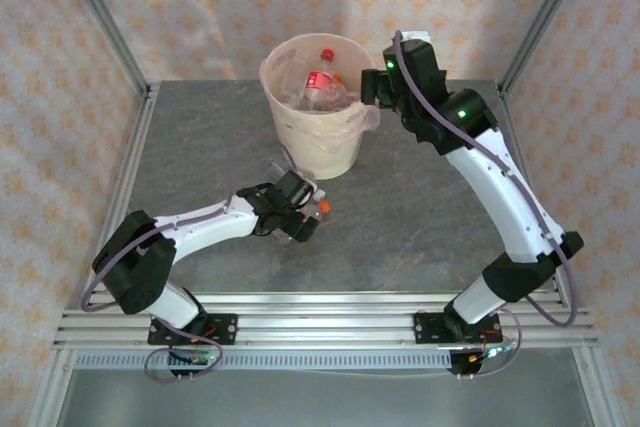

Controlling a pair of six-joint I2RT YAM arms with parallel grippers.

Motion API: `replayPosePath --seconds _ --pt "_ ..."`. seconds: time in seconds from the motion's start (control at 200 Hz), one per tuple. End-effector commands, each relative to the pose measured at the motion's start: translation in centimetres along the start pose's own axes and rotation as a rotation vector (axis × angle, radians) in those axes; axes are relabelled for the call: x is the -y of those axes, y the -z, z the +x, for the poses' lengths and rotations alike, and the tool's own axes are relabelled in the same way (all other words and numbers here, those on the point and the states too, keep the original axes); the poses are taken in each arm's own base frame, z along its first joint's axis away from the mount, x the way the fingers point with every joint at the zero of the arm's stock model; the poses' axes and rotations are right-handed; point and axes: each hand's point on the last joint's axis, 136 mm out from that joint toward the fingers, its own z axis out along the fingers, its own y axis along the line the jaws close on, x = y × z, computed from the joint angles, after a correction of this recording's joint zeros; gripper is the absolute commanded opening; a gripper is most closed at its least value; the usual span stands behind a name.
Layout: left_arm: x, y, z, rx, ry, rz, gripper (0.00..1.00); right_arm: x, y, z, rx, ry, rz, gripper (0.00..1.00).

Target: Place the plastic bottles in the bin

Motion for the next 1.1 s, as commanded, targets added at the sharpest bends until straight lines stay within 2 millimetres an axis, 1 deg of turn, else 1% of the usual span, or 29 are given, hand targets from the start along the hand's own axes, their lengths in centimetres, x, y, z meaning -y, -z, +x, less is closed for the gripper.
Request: replayPosePath --seconds 0.0,0.17,0.315,0.405,0.475,0.586,0.651,0.721,0.761,0.771,0.791,0.951,0.976,1.066,1.091 --pt "0.0 -0.2 0.0 -0.032 -0.044 -0.032 1.00 2.3 2.2 -1.5 0.094 -0.091 0.042 0.99" --pt "0.5 -1.2 0.5 -0.071 -0.079 -0.059 0.98 3.9 3.3 -0.2 0.102 -0.118 0.064 0.99" --pt "1.2 -1.4 0.7 -0.079 -0.099 -0.050 0.92 4.9 4.0 1.0 0.104 -0.143 0.078 0.99" --pt "1.5 -1.6 0.9 -0.087 -0.110 -0.049 0.82 5.4 4.3 1.7 0.108 -0.162 0.078 0.99" --pt "1.8 -1.9 1.1 -0.096 -0.118 -0.050 0.79 5.6 4.5 2.2 0.112 -0.177 0.076 0.99" --pt "2.3 -2.2 1.4 -0.106 -0.136 -0.042 0.64 6.1 4.6 3.1 0.111 -0.187 0.085 0.99" --pt "2.8 -2.2 1.3 -0.102 -0.152 -0.039 0.59 6.3 4.2 3.7 0.100 -0.186 0.102 0.99" --pt "3.2 -2.0 1.1 -0.094 -0.162 -0.034 0.52 6.5 3.8 4.3 0.088 -0.186 0.117 0.99" --pt "3.4 -1.8 0.9 -0.087 -0.166 -0.031 0.51 6.5 3.6 4.7 0.081 -0.186 0.124 0.99" --pt "3.5 -1.8 0.9 -0.087 -0.168 -0.031 0.51 6.8 4.2 4.5 0.094 -0.197 0.119 0.99" --pt "3.6 -1.7 0.8 -0.082 -0.168 -0.027 0.51 7.0 4.4 4.5 0.098 -0.202 0.118 0.99" --pt "4.3 -0.7 -0.2 -0.048 -0.179 -0.017 0.48 7.6 4.2 5.6 0.085 -0.208 0.152 0.99" --pt "4.5 -0.4 -0.4 -0.039 -0.181 -0.012 0.46 7.7 4.3 5.6 0.085 -0.210 0.158 0.99" --pt "4.9 0.8 -1.2 -0.002 -0.180 0.008 0.44 8.2 4.4 5.9 0.082 -0.210 0.182 0.99" --pt "5.0 1.2 -1.5 0.010 -0.178 0.015 0.42 8.4 4.4 6.0 0.084 -0.211 0.189 0.99"
